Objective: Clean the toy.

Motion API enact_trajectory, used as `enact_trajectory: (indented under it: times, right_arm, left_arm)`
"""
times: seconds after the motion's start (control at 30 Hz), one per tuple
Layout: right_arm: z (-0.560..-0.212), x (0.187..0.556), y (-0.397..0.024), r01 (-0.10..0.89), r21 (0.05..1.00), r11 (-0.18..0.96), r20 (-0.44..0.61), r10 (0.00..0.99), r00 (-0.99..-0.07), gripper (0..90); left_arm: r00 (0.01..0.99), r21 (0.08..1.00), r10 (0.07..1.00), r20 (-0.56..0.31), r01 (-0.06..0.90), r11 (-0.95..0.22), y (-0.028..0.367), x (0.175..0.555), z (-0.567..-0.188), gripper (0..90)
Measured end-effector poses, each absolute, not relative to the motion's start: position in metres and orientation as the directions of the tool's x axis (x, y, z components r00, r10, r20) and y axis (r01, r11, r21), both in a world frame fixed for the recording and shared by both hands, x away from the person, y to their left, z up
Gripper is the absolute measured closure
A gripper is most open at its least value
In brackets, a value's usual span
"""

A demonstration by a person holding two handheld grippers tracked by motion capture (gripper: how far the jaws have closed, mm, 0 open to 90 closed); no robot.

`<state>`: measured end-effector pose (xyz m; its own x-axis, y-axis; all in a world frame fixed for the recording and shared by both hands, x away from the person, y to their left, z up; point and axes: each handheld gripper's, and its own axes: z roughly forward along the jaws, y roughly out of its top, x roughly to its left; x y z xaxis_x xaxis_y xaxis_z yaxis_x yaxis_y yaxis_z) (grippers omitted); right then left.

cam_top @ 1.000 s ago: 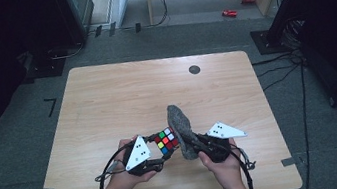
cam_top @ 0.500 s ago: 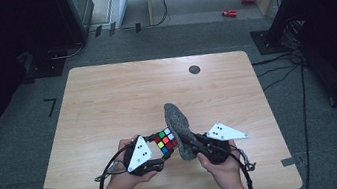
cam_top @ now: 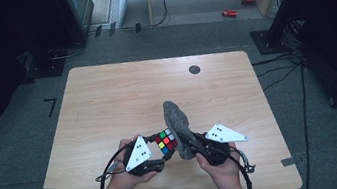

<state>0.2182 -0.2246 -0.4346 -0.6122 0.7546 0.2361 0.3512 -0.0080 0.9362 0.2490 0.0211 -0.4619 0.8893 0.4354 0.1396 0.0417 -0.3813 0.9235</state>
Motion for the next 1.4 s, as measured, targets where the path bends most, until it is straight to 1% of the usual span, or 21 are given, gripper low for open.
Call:
enact_trajectory:
  times: [0.1, 0.17, 0.2, 0.23, 0.33, 0.4, 0.47, 0.57, 0.63, 0.7, 0.77, 0.8, 0.93, 1.03, 1.07, 1.13, 1.2, 1.27, 1.3, 1.37, 1.4]
  right_arm:
    - [-0.447, 0.224, -0.227, 0.399, 0.917, -0.005, 0.258, 0.771, -0.583, 79.2]
    - [-0.452, 0.224, -0.228, 0.409, 0.913, -0.011, 0.261, 0.784, -0.563, 79.3]
    - [-0.450, 0.221, -0.227, 0.377, 0.926, 0.003, 0.229, 0.791, -0.568, 79.1]
    - [-0.445, 0.217, -0.223, 0.327, 0.945, 0.028, 0.177, 0.796, -0.579, 78.8]
    - [-0.431, 0.205, -0.206, 0.191, 0.970, 0.152, -0.012, 0.810, -0.586, 77.4]
    - [-0.435, 0.203, -0.193, 0.166, 0.954, 0.250, -0.107, 0.800, -0.590, 76.6]
    - [-0.443, 0.202, -0.186, 0.158, 0.944, 0.289, -0.144, 0.793, -0.593, 76.8]
    - [-0.446, 0.201, -0.183, 0.162, 0.939, 0.304, -0.147, 0.779, -0.609, 77.0]
    - [-0.448, 0.198, -0.173, 0.136, 0.931, 0.338, -0.173, 0.737, -0.653, 77.2]
    - [-0.447, 0.198, -0.172, 0.129, 0.928, 0.349, -0.186, 0.736, -0.650, 77.4]
    - [-0.445, 0.202, -0.179, 0.148, 0.939, 0.310, -0.148, 0.753, -0.641, 77.5]
    - [-0.444, 0.205, -0.185, 0.166, 0.942, 0.291, -0.132, 0.778, -0.615, 77.5]
    - [-0.444, 0.209, -0.194, 0.200, 0.945, 0.258, -0.095, 0.803, -0.588, 77.6]
    - [-0.444, 0.206, -0.188, 0.190, 0.940, 0.284, -0.118, 0.791, -0.600, 77.5]
    - [-0.445, 0.201, -0.177, 0.171, 0.933, 0.316, -0.142, 0.760, -0.634, 77.5]
    - [-0.445, 0.200, -0.172, 0.153, 0.925, 0.348, -0.177, 0.751, -0.636, 77.5]
    - [-0.443, 0.204, -0.178, 0.171, 0.935, 0.311, -0.137, 0.760, -0.635, 77.5]
    - [-0.442, 0.209, -0.189, 0.203, 0.941, 0.270, -0.098, 0.794, -0.599, 77.6]
    - [-0.442, 0.209, -0.189, 0.203, 0.941, 0.270, -0.098, 0.794, -0.599, 77.6]
    - [-0.443, 0.214, -0.198, 0.233, 0.947, 0.220, -0.045, 0.810, -0.584, 77.7]
    - [-0.444, 0.212, -0.195, 0.230, 0.947, 0.224, -0.050, 0.809, -0.585, 77.7]
  left_arm:
    - [0.888, 0.920, 0.442, 0.131, 0.056, -0.387, 0.021, 0.250, -0.462, 35.3]
    - [0.889, 0.912, 0.445, 0.105, 0.093, -0.400, 0.020, 0.253, -0.462, 35.3]
    - [0.891, 0.897, 0.443, 0.096, 0.116, -0.427, 0.018, 0.255, -0.462, 35.3]
    - [0.884, 0.884, 0.454, 0.110, 0.121, -0.451, 0.016, 0.255, -0.464, 35.3]
    - [0.881, 0.863, 0.461, 0.111, 0.145, -0.484, 0.009, 0.254, -0.465, 35.3]
    - [0.874, 0.843, 0.468, 0.132, 0.149, -0.517, 0.004, 0.252, -0.464, 35.3]
    - [0.866, 0.821, 0.477, 0.150, 0.159, -0.548, 0.001, 0.251, -0.466, 35.3]
    - [0.860, 0.817, 0.492, 0.133, 0.186, -0.546, 0.000, 0.253, -0.466, 35.2]
    - [0.854, 0.810, 0.503, 0.133, 0.198, -0.551, -0.001, 0.253, -0.464, 35.3]
    - [0.853, 0.817, 0.504, 0.137, 0.191, -0.545, 0.000, 0.252, -0.464, 35.3]
    - [0.856, 0.820, 0.499, 0.137, 0.184, -0.542, 0.000, 0.251, -0.463, 35.3]
    - [0.856, 0.819, 0.497, 0.139, 0.182, -0.544, -0.001, 0.251, -0.463, 35.3]
    - [0.859, 0.817, 0.493, 0.138, 0.183, -0.547, -0.001, 0.251, -0.464, 35.3]
    - [0.858, 0.816, 0.494, 0.139, 0.183, -0.548, -0.002, 0.252, -0.464, 35.3]
    - [0.857, 0.814, 0.495, 0.143, 0.183, -0.551, -0.001, 0.252, -0.464, 35.3]
    - [0.856, 0.815, 0.498, 0.143, 0.183, -0.549, -0.001, 0.252, -0.463, 35.3]
    - [0.854, 0.818, 0.501, 0.142, 0.184, -0.545, -0.001, 0.252, -0.463, 35.3]
    - [0.854, 0.818, 0.500, 0.141, 0.185, -0.545, -0.001, 0.251, -0.463, 35.3]
    - [0.854, 0.818, 0.500, 0.141, 0.185, -0.545, -0.001, 0.251, -0.463, 35.3]
    - [0.855, 0.818, 0.499, 0.137, 0.186, -0.544, -0.002, 0.251, -0.463, 35.3]
    - [0.854, 0.817, 0.501, 0.138, 0.187, -0.545, -0.002, 0.251, -0.463, 35.3]
